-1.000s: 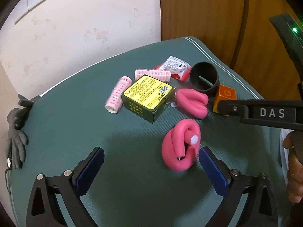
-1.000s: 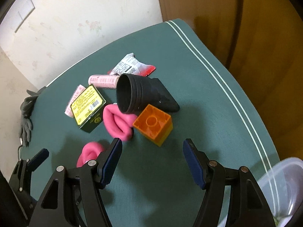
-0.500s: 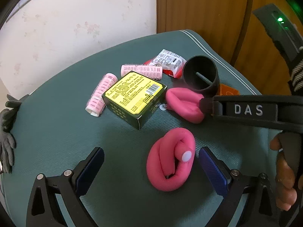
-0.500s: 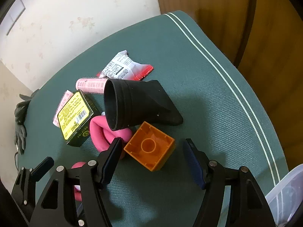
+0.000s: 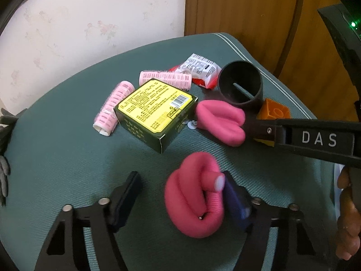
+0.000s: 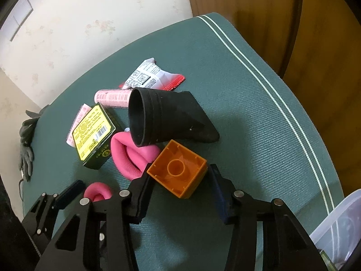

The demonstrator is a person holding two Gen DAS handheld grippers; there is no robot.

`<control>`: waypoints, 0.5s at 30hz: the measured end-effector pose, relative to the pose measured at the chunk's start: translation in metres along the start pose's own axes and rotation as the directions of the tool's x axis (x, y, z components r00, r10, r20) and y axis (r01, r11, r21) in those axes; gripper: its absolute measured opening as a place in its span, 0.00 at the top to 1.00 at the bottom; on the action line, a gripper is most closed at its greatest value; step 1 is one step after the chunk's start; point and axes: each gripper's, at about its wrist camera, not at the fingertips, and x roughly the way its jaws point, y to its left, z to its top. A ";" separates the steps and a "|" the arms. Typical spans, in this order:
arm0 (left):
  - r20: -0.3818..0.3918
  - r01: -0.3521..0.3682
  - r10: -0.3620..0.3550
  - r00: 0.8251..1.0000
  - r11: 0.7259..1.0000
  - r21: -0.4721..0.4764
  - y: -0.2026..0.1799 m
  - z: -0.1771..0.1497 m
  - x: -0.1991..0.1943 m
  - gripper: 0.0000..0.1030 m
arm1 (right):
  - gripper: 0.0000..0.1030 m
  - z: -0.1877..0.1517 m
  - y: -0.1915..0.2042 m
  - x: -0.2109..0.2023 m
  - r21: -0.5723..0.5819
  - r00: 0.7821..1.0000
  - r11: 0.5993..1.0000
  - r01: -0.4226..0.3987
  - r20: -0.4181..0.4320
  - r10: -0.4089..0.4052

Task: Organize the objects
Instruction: 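Grasp pink curler with left tool while right tool grasps orange brick, then carry orange brick over the bowl with right tool while left tool carries pink curler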

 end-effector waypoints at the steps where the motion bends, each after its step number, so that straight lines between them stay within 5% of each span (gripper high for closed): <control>1: 0.004 0.003 -0.003 1.000 1.000 0.003 -0.001 0.000 -0.001 0.45 | 0.53 0.000 -0.001 -0.002 0.001 1.000 1.000 -0.001 0.004 0.001; 3: 0.010 0.008 -0.008 1.000 1.000 0.009 -0.002 0.000 -0.002 0.51 | 0.53 0.000 -0.002 -0.007 0.004 1.000 1.000 -0.007 0.013 0.007; 15: 0.080 -0.037 0.032 0.996 0.997 0.063 -0.013 -0.005 -0.020 0.52 | 0.53 -0.025 -0.016 -0.038 0.033 0.996 0.999 -0.023 0.089 0.020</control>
